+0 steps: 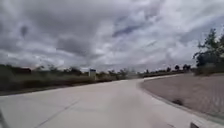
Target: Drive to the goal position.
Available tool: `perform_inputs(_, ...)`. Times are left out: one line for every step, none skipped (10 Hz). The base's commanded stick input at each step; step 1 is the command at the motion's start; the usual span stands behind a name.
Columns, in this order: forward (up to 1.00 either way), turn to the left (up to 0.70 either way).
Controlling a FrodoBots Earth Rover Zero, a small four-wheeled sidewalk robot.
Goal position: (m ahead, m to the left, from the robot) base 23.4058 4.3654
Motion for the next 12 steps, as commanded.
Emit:
perform_inputs(0.69, 0.01)
perform_inputs(0.69, 0.01)
perform_inputs(0.69, 0.01)
perform_inputs(0.69, 0.01)
perform_inputs(0.69, 0.01)
perform_inputs(0.69, -0.1)
perform_inputs(0.69, -0.14)
perform_inputs(0.69, -0.14)
perform_inputs(0.69, -0.14)
perform_inputs(0.69, -0.14)
perform_inputs(0.69, -0.14)
perform_inputs(0.69, -0.14)
